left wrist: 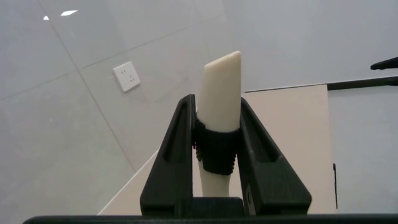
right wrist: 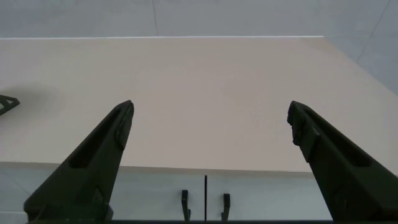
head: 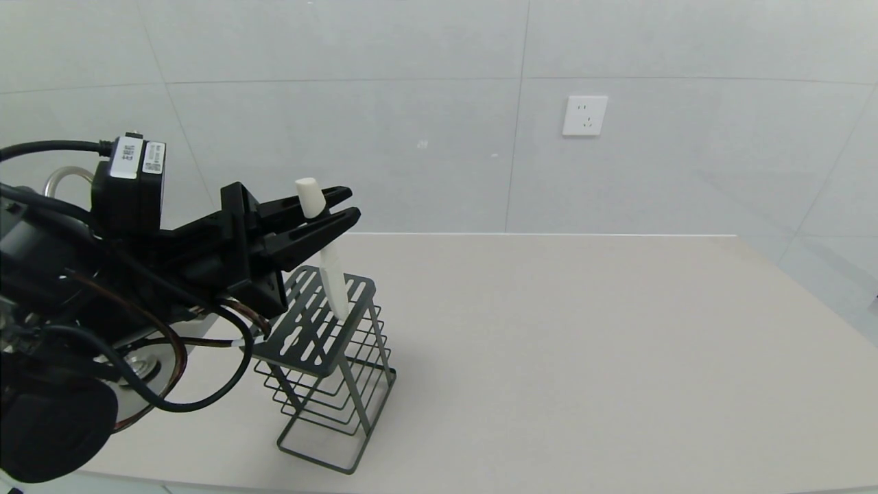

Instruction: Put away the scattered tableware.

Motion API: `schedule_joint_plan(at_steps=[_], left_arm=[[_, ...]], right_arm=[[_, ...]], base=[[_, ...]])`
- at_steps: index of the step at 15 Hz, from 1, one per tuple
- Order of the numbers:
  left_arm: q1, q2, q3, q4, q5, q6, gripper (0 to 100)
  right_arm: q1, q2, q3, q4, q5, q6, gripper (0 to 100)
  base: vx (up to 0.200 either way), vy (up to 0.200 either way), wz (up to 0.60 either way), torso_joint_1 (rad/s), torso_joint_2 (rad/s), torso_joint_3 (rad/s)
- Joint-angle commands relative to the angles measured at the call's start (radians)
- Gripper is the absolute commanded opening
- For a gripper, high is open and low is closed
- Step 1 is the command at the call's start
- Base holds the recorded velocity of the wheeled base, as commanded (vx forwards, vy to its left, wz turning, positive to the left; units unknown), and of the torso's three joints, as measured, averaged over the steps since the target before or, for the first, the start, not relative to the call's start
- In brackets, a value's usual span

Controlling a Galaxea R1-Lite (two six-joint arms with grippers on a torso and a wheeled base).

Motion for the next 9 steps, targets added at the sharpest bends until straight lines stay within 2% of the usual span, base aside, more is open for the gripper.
schedule_joint_plan(at_steps=[1,9], left_arm=[[0.004,0.008,0.005,-0.001,0.0,0.0,0],[0.011,0.067,0.016,-0.001,0.0,0.0,0]], right_arm=[[0.0,0.003,0.001,0.0,0.0,0.001,100],[0.0,0.002,-0.001,0.0,0.0,0.001,100]], base=[[0.0,0.0,0.0,0.0,0.0,0.0],[0.0,0.0,0.0,0.0,0.0,0.0]])
